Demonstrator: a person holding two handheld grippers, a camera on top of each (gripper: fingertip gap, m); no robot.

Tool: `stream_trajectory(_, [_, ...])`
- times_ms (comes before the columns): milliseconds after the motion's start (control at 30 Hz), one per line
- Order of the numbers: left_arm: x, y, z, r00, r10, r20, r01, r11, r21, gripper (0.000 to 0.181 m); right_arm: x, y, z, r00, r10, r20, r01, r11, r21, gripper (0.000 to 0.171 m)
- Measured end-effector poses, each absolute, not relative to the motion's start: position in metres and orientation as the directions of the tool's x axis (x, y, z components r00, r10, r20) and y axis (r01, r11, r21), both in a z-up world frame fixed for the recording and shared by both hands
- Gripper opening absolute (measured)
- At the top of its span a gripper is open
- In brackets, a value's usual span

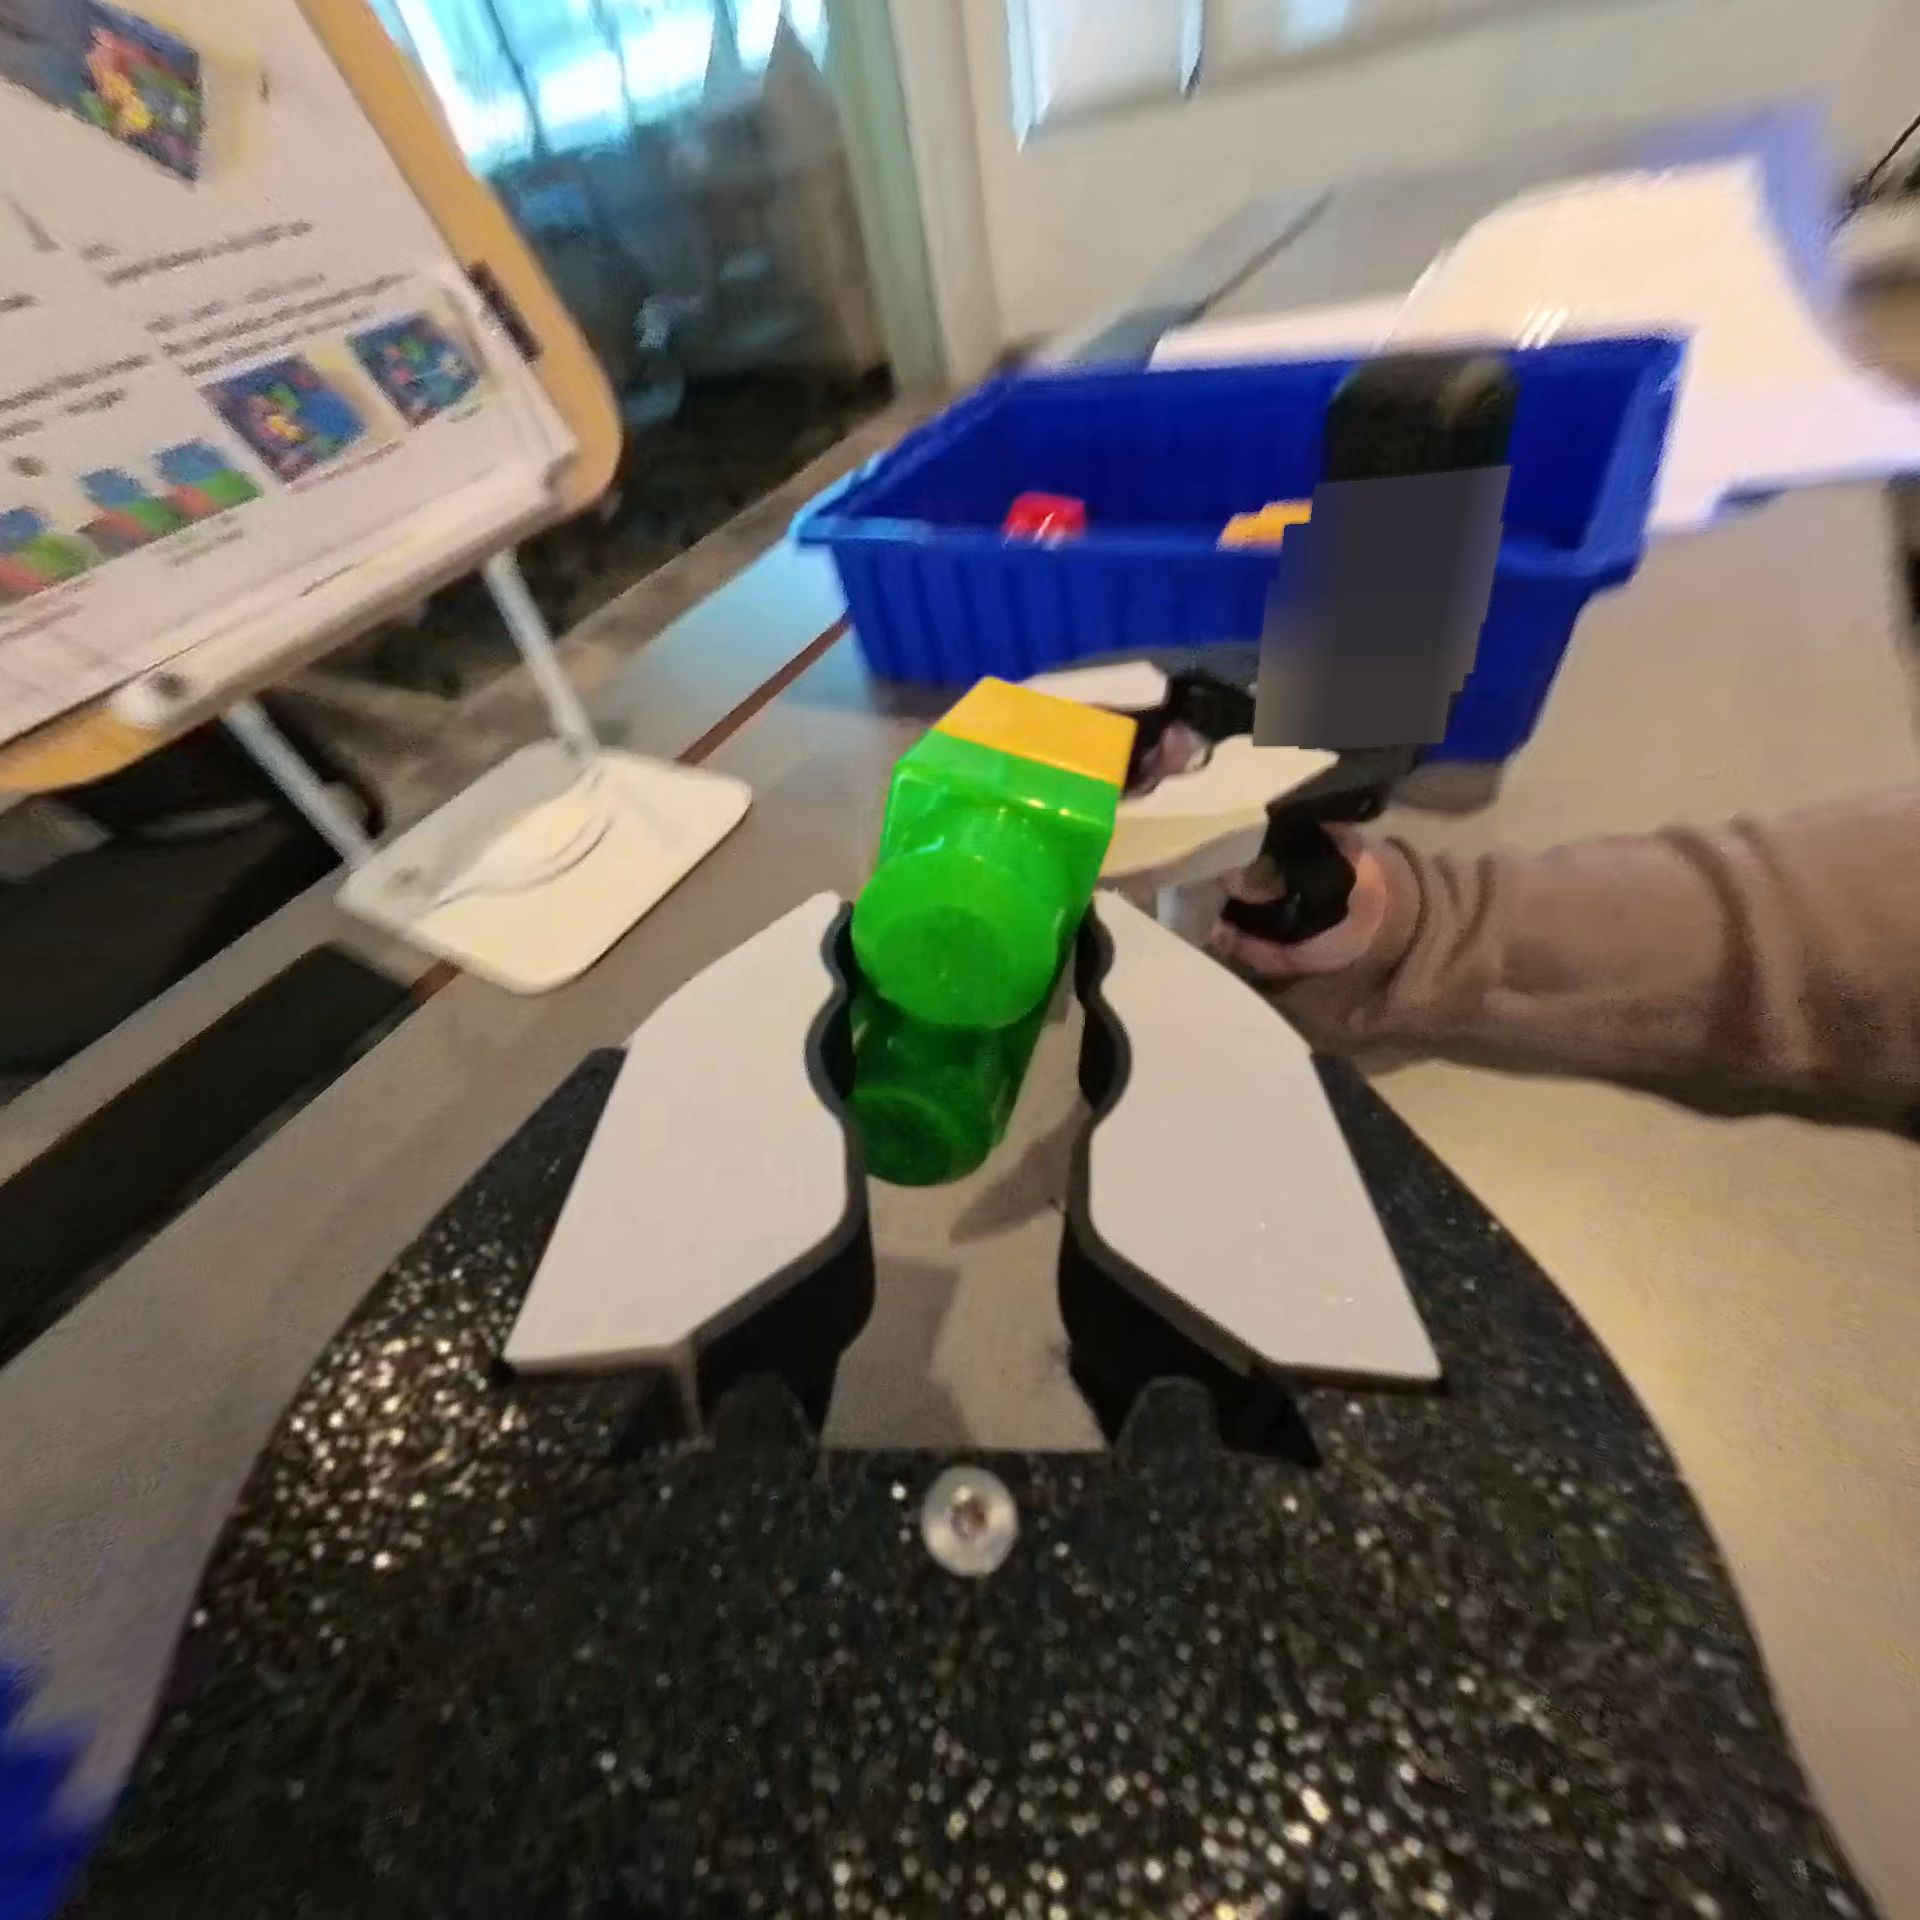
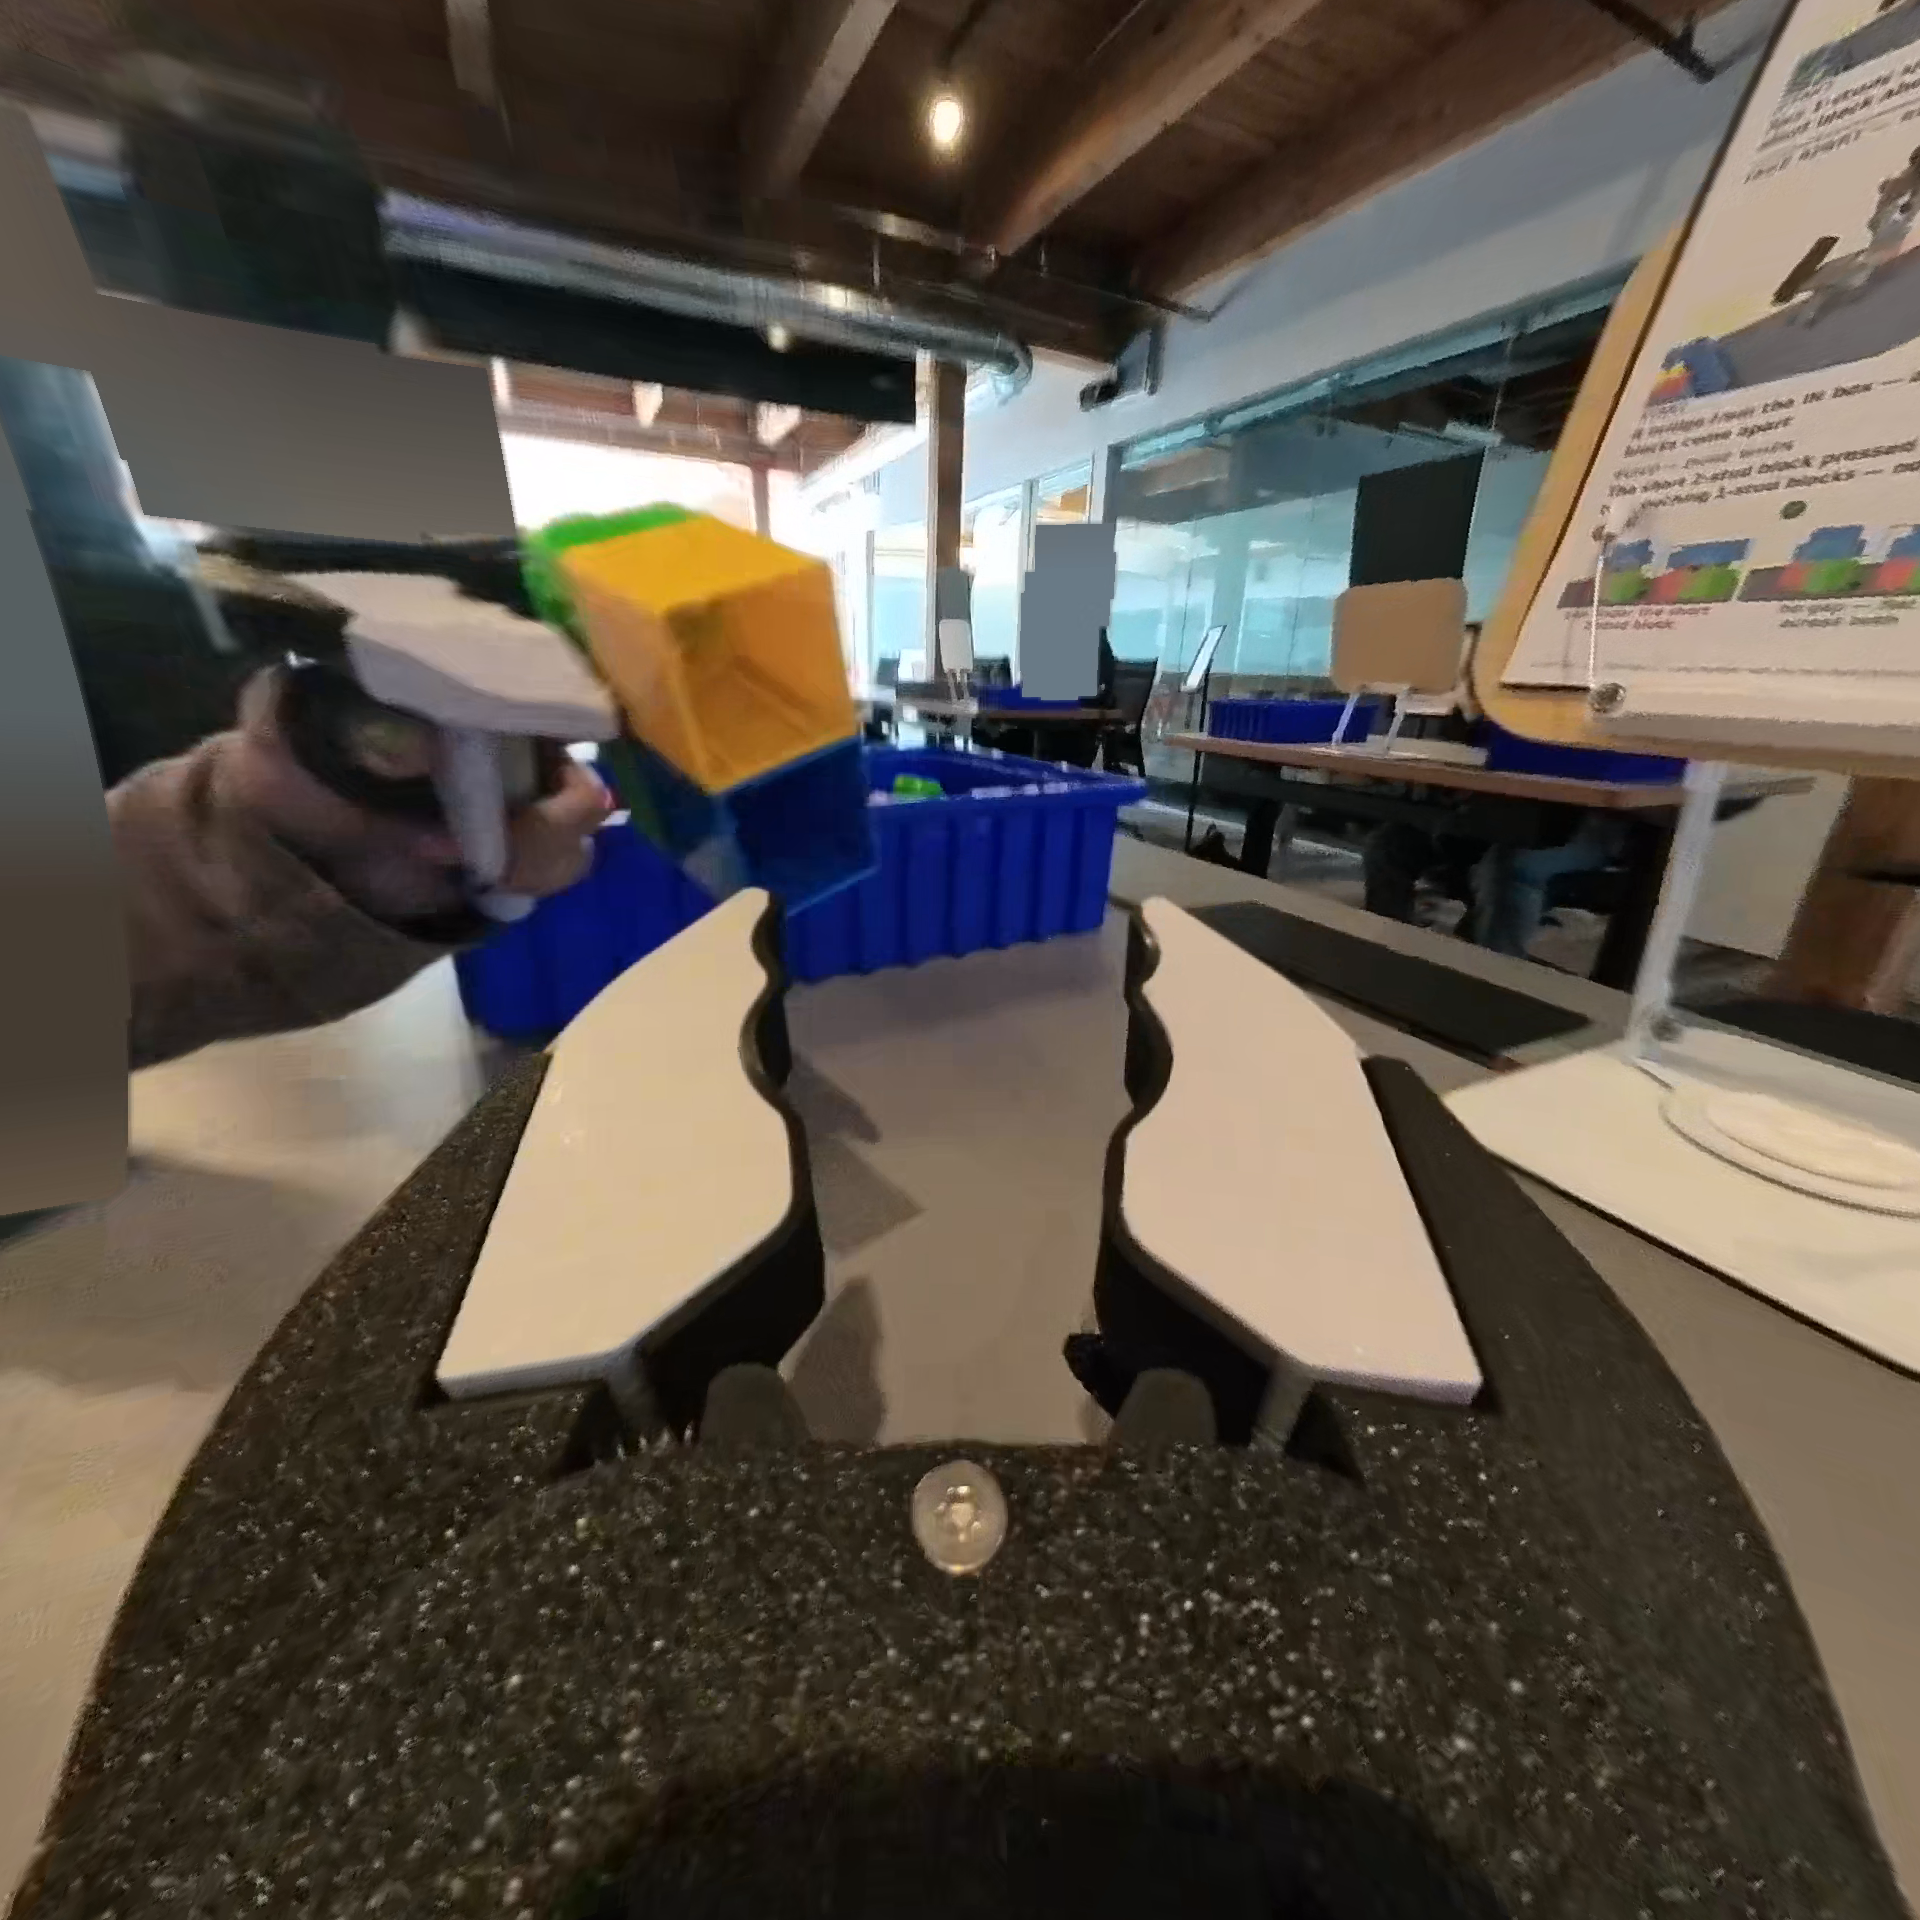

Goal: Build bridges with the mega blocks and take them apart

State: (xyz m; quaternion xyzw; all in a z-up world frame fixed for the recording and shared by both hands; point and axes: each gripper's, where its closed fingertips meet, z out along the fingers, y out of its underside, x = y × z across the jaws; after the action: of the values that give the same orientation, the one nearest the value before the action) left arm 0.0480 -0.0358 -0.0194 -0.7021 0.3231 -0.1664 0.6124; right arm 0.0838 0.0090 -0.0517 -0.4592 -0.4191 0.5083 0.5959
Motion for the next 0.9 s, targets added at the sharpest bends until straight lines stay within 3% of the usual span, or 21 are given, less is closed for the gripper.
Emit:
stream_trajectory(100, [0.059, -0.02, -0.034, 0.624, -0.782, 0.002, -0.04, -0.034, -0.999, 0.04, 0.095, 0.002, -0.058, 0.042, 0.999, 0.034, -0.172, 0.041, -0.984, 0.061])
stream_trajectory(200, [0.068, -0.019, -0.055, 0.452, -0.89, 0.064, 0.011, -0.066, -0.998, 0.04, 0.093, -0.006, -0.048, -0.077, 0.996, -0.033, -0.215, -0.049, -0.975, 0.067])
stream_trajectory(300, [0.069, -0.012, -0.075, 0.395, -0.91, 0.123, 0.019, -0.126, -0.992, 0.04, 0.081, -0.023, -0.054, -0.192, 0.979, -0.068, -0.131, -0.094, -0.987, 0.061])
stream_trajectory(433, [0.07, -0.012, -0.084, 0.353, -0.917, 0.187, 0.038, -0.186, -0.982, 0.04, 0.077, -0.013, -0.064, -0.097, 0.995, -0.01, -0.057, -0.015, -0.998, 0.036])
stream_trajectory(600, [0.077, -0.016, -0.097, 0.336, -0.921, 0.198, -0.011, -0.214, -0.977, 0.039, 0.072, -0.016, -0.07, -0.113, 0.994, -0.012, -0.024, -0.015, -1.0, 0.037])
stream_trajectory(700, [0.075, -0.019, -0.093, 0.318, -0.921, 0.227, 0.043, -0.225, -0.973, 0.039, 0.072, -0.016, -0.067, -0.123, 0.991, -0.046, 0.006, -0.046, -0.999, 0.037])
stream_trajectory(833, [0.071, -0.02, -0.087, 0.295, -0.92, 0.259, 0.106, -0.238, -0.965, 0.054, 0.074, -0.014, -0.064, -0.105, 0.993, -0.052, -0.013, -0.054, -0.998, 0.036])
stream_trajectory(900, [0.074, -0.02, -0.09, 0.28, -0.921, 0.272, 0.082, -0.26, -0.962, 0.053, 0.075, -0.014, -0.061, -0.129, 0.987, -0.096, -0.045, -0.102, -0.994, 0.036])
